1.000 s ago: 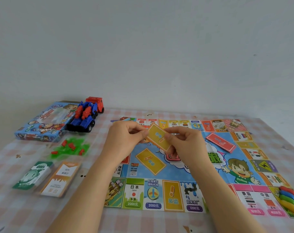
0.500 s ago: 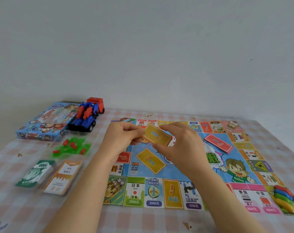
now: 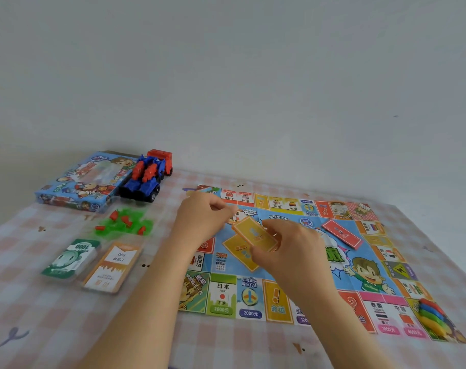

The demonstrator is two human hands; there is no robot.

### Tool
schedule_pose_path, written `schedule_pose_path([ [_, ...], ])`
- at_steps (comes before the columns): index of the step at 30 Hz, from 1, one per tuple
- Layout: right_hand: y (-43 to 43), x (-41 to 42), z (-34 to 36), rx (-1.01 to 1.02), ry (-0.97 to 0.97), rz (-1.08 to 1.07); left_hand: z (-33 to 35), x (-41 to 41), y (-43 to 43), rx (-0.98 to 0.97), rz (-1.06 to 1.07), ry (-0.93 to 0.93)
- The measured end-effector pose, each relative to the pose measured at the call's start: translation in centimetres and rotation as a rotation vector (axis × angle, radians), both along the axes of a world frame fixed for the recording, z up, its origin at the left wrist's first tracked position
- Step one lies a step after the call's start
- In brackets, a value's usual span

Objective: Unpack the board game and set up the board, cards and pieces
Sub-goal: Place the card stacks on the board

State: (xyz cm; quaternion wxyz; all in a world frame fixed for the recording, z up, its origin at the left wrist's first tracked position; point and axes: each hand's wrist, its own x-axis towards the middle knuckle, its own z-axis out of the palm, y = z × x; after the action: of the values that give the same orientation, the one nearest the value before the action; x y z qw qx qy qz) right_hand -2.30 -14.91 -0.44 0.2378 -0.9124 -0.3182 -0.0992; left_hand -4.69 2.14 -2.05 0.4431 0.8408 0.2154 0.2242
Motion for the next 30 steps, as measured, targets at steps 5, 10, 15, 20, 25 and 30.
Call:
schedule_pose_path([
  [5,0.21,-0.83,-0.13,-0.109,0.039,-0.016,-0.20,-0.17,0.02,0.085,0.019,-0.033],
  [10,0.58,-0.96,-0.47,-0.170,0.041,-0.035,-0.59,-0.07,0.20,0.093,-0.003,-0.031],
  [15,0.81,-0.90,-0.66,-0.196,0.047,-0.029,-0.73,0.03,0.32,0.073,-0.042,0.058],
  [20,0.77,-0.82,-0.46,-0.212,0.063,0.000,-0.83,0.19,0.45,0.082,-0.070,0.136],
  [25,0.68,-0.89,-0.36,-0.209,0.079,0.017,-0.84,0.29,0.45,0.089,-0.083,0.200],
  [30,0.72,-0.89,-0.39,-0.197,0.088,0.013,-0.90,0.36,0.47,0.101,-0.090,0.213],
])
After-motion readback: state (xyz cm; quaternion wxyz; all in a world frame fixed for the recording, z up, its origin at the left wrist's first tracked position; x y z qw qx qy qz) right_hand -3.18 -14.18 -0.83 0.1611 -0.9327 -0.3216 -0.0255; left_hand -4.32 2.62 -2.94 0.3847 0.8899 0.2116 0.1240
